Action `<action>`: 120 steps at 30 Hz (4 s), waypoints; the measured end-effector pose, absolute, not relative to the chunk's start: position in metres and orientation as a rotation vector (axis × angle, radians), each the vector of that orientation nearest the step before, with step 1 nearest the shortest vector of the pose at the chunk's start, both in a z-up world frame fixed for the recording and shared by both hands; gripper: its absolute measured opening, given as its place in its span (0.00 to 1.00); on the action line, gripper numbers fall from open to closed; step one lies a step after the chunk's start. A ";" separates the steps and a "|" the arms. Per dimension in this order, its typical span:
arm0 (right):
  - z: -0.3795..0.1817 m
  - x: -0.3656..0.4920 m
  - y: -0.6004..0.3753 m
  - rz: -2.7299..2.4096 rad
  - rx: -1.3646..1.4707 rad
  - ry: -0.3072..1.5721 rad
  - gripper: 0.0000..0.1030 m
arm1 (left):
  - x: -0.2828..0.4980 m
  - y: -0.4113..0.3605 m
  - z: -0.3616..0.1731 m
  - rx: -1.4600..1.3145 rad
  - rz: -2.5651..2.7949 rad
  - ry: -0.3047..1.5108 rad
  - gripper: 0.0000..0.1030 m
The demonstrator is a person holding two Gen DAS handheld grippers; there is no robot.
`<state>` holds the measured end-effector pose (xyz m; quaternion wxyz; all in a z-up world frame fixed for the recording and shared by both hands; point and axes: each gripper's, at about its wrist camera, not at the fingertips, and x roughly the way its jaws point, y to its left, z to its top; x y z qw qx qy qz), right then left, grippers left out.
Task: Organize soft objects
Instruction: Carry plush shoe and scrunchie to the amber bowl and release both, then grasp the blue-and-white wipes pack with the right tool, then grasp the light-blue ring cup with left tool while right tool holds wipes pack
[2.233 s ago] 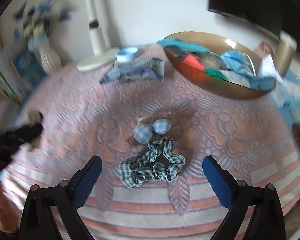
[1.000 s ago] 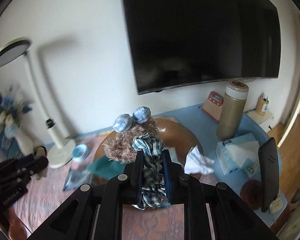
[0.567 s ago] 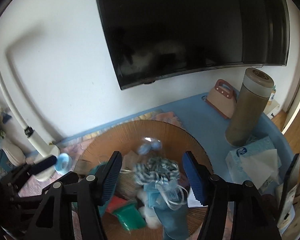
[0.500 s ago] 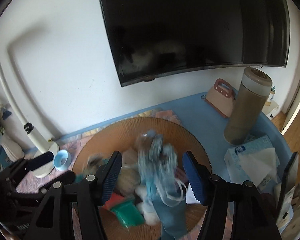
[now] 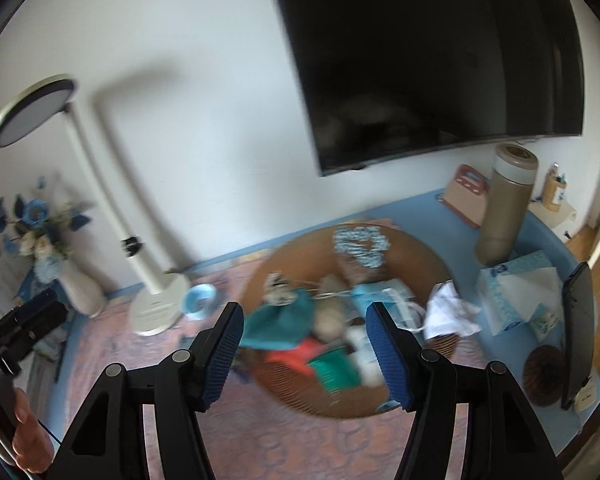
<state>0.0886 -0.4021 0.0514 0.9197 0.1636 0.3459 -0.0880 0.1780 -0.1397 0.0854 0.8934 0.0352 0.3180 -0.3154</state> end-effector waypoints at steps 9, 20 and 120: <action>0.041 0.077 -0.312 -0.051 0.272 0.710 0.67 | 0.132 -0.050 0.108 0.014 -0.533 0.571 0.99; -0.102 0.092 -0.231 -0.043 0.125 0.853 0.71 | 0.145 -0.022 -0.054 0.028 -0.301 0.772 0.99; -0.084 0.089 -0.297 0.101 0.272 1.073 0.25 | 0.210 -0.093 -0.042 0.224 -0.800 0.905 0.82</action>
